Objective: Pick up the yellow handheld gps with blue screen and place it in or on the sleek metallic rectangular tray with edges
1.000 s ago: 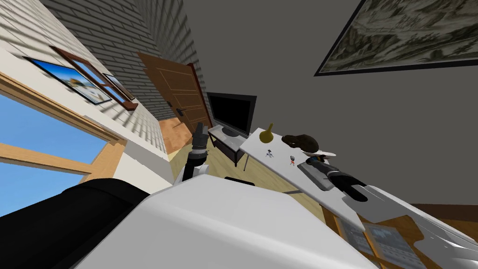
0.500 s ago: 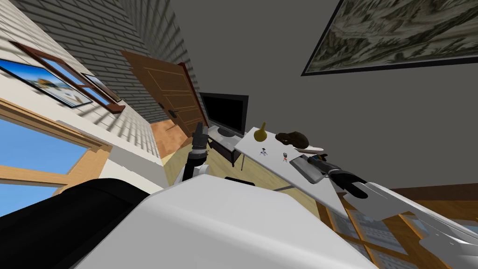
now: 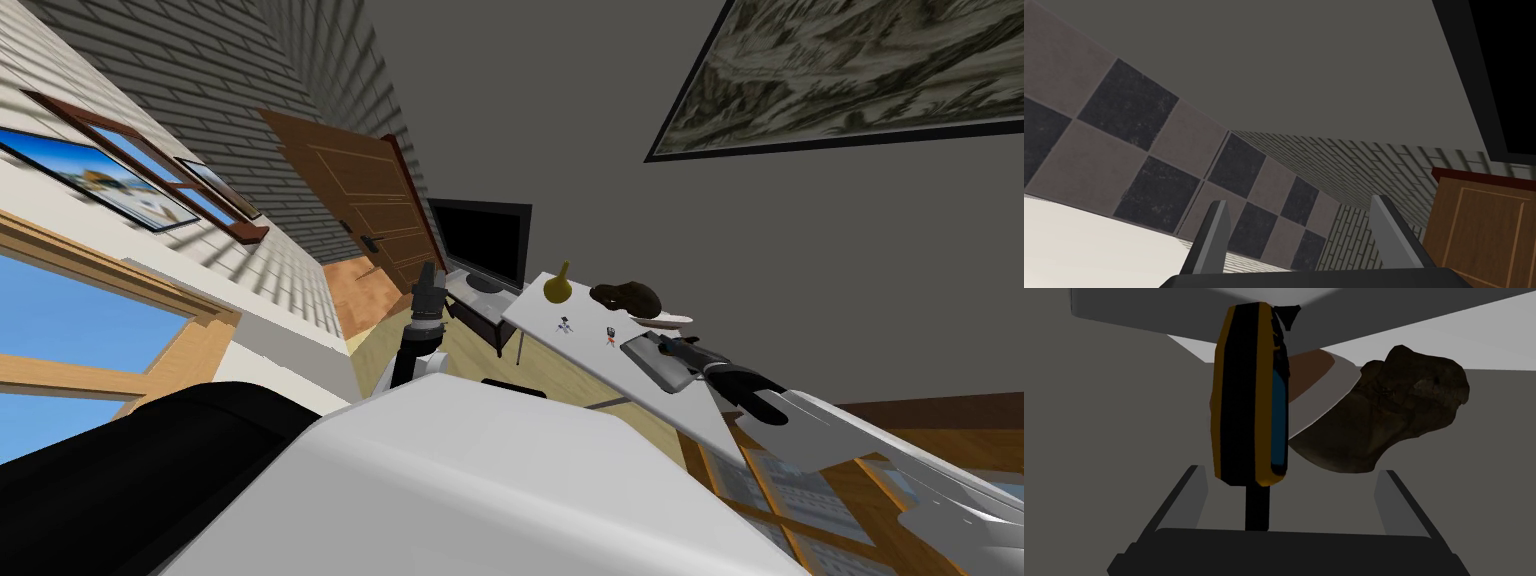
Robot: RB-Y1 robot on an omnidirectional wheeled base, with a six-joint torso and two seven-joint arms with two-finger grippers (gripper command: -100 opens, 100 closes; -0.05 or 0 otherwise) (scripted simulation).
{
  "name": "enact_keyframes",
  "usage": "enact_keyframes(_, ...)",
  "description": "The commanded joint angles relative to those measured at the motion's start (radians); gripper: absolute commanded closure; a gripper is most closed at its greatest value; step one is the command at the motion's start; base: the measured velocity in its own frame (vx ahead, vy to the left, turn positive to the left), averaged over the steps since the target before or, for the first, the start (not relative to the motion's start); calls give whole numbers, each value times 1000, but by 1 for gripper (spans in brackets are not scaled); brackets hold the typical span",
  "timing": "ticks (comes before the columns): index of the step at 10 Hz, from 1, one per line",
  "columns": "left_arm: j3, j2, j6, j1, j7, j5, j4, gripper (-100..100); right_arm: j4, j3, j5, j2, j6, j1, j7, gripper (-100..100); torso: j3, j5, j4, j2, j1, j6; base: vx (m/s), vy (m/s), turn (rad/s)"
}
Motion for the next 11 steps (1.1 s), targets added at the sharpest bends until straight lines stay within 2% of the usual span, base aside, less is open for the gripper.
enact_keyframes(1,0,0,0,0,0,0,0,0,-20,-9,-26,-39,18,11,-15,-100,0,0,0,0,0,0,-8,-10,6)
enact_keyframes(9,0,0,0,0,0,0,0,0,-102,-45,-130,-196,91,53,-74,-100,1,0,0,1,-1,0,-17,-16,6)
enact_keyframes(10,0,0,0,0,0,0,0,0,-93,-43,-124,-187,82,51,-70,-100,1,0,0,1,-1,0,-5,-8,3)
enact_keyframes(11,0,0,0,0,0,0,0,0,-95,-44,-126,-189,84,52,-71,0,0,0,0,0,0,0,0,0,0)
